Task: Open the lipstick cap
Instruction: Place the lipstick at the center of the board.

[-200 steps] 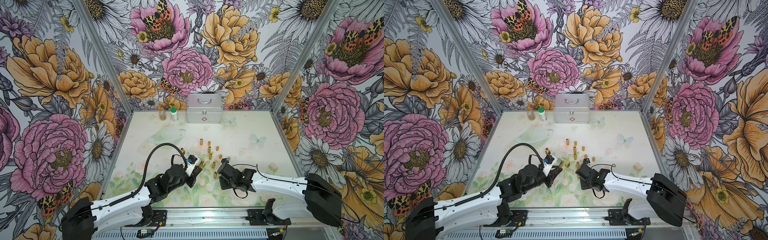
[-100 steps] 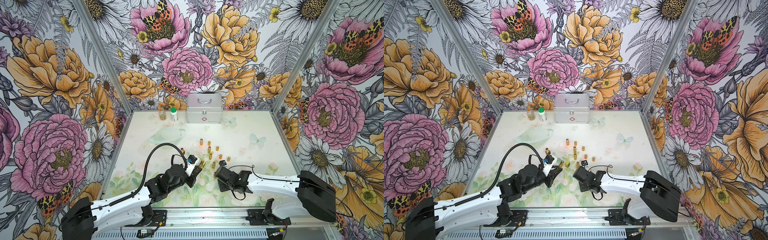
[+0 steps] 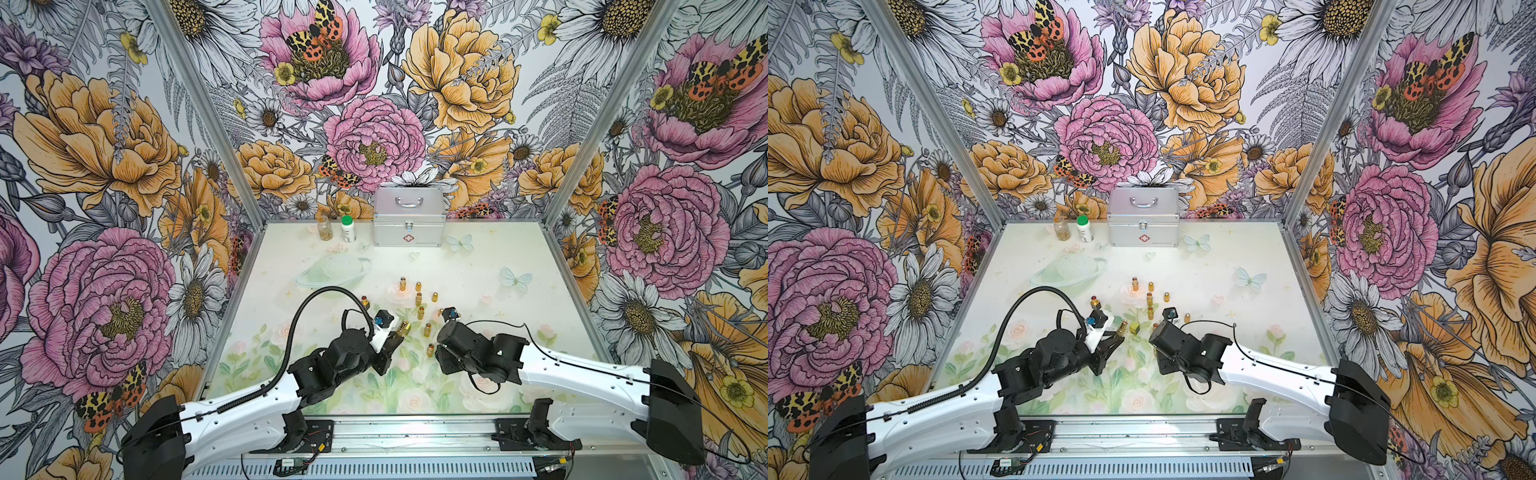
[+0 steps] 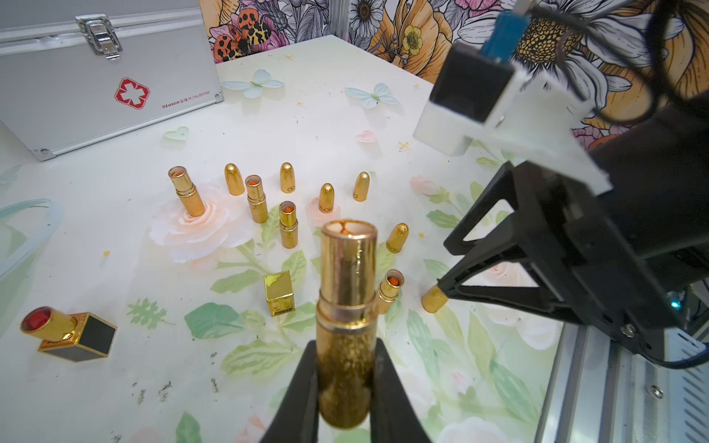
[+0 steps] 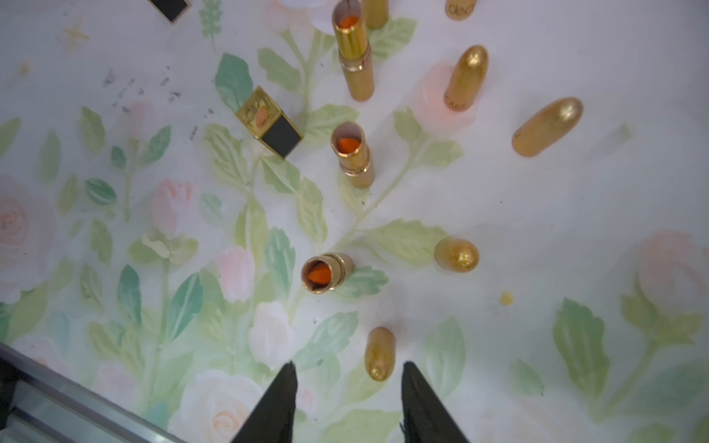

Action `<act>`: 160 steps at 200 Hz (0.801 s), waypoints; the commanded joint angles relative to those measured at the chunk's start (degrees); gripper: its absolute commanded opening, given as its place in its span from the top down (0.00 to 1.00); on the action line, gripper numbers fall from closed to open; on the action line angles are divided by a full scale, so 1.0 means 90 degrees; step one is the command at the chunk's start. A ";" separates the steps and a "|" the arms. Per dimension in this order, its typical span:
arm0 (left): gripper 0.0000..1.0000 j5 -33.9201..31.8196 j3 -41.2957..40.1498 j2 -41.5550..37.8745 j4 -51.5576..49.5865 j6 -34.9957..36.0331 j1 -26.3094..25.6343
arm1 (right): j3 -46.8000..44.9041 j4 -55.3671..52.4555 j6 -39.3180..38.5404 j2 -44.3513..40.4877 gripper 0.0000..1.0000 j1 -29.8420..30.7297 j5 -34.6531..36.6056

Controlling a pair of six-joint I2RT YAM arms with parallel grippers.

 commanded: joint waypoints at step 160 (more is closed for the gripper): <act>1.00 0.0308 0.0227 -0.0159 0.0106 0.0290 -0.0167 | 0.1691 0.1257 0.0040 0.0950 0.56 -0.0526 -0.2885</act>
